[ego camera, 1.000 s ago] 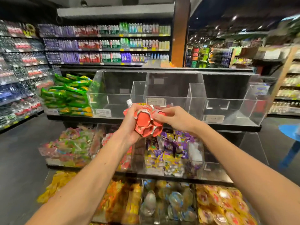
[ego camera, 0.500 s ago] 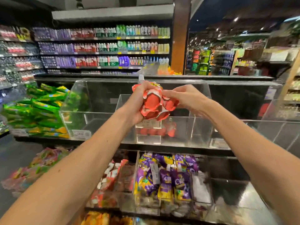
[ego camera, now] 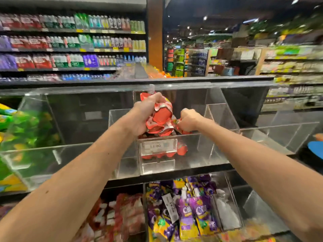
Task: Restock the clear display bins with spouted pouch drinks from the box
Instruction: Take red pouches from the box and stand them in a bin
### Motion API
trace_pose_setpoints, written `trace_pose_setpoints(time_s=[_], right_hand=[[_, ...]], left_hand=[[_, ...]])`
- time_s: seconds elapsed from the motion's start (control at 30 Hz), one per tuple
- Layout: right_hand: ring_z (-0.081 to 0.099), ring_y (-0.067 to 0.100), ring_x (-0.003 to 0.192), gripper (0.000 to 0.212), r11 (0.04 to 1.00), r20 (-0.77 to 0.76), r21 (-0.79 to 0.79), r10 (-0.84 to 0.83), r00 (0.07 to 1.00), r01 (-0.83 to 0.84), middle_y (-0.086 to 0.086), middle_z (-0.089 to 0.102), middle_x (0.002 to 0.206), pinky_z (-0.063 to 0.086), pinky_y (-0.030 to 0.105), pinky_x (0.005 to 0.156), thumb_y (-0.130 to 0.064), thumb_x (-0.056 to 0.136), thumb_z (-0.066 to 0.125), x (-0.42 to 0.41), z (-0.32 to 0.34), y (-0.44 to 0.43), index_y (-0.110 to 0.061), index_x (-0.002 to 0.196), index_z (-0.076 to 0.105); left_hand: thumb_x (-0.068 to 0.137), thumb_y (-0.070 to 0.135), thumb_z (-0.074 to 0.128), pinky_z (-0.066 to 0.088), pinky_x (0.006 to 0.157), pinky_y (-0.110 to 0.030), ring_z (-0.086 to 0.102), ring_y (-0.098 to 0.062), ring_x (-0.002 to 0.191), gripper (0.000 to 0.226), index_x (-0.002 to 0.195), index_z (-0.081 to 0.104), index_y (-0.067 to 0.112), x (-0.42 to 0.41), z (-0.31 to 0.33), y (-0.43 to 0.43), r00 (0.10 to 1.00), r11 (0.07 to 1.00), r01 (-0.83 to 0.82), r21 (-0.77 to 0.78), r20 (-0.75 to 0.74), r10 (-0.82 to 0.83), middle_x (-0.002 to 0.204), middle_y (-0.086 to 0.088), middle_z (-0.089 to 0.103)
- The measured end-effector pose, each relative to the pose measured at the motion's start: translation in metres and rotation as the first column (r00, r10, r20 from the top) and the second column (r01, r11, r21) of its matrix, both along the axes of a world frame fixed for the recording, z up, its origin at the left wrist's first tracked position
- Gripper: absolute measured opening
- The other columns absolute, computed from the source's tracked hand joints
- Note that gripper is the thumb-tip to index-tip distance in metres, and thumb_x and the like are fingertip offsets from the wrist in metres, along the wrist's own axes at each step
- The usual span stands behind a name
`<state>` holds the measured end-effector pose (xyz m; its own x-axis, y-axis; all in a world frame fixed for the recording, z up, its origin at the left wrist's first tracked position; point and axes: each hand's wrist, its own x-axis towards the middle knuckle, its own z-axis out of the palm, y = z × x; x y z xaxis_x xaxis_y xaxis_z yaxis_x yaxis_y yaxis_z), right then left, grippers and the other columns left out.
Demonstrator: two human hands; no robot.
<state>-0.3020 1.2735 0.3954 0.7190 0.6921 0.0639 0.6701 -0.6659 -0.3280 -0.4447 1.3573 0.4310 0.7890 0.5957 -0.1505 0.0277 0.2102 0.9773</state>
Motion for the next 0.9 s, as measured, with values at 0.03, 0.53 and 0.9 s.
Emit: trace_pose_setpoints(time_s=[0.03, 0.53, 0.9], right_hand=[[0.061, 0.041, 0.113, 0.045, 0.999, 0.020, -0.035, -0.011, 1.000, 0.012, 0.026, 0.062, 0.123, 0.048, 0.038, 0.084, -0.039, 0.099, 0.053, 0.002, -0.005, 0.004, 0.001, 0.116, 0.059], [0.065, 0.029, 0.103, 0.024, 0.776, 0.021, -0.620, 0.165, 0.986, -0.117, 0.007, 0.064, 0.103, 0.048, 0.032, 0.078, -0.019, 0.097, 0.058, 0.029, -0.005, 0.019, -0.007, 0.113, 0.070], [0.068, 0.034, 0.103, 0.013, 0.807, -0.305, -0.543, 0.069, 0.950, -0.232, 0.017, 0.069, 0.113, 0.056, 0.043, 0.090, -0.008, 0.095, 0.061, 0.045, -0.013, 0.025, -0.003, 0.084, 0.066]], left_hand=[[0.084, 0.022, 0.063, 0.055, 0.052, -0.028, 0.065, -0.023, 0.052, 0.014, 0.087, 0.065, 0.008, 0.001, -0.001, 0.003, 1.000, 1.000, 0.004, 0.001, 0.005, -0.004, 0.072, -0.013, 0.066], [0.079, 0.035, 0.071, 0.059, 0.087, -0.046, 0.075, -0.031, 0.085, 0.038, 0.106, 0.061, 0.011, 0.020, -0.008, 0.003, 0.986, 0.981, -0.092, 0.170, -0.123, 0.114, 0.095, -0.016, 0.075], [0.075, 0.039, 0.071, 0.060, 0.080, -0.042, 0.075, -0.027, 0.079, 0.053, 0.118, 0.058, 0.011, 0.020, -0.014, 0.004, 0.980, 0.980, -0.093, 0.178, -0.158, 0.122, 0.093, -0.012, 0.076]])
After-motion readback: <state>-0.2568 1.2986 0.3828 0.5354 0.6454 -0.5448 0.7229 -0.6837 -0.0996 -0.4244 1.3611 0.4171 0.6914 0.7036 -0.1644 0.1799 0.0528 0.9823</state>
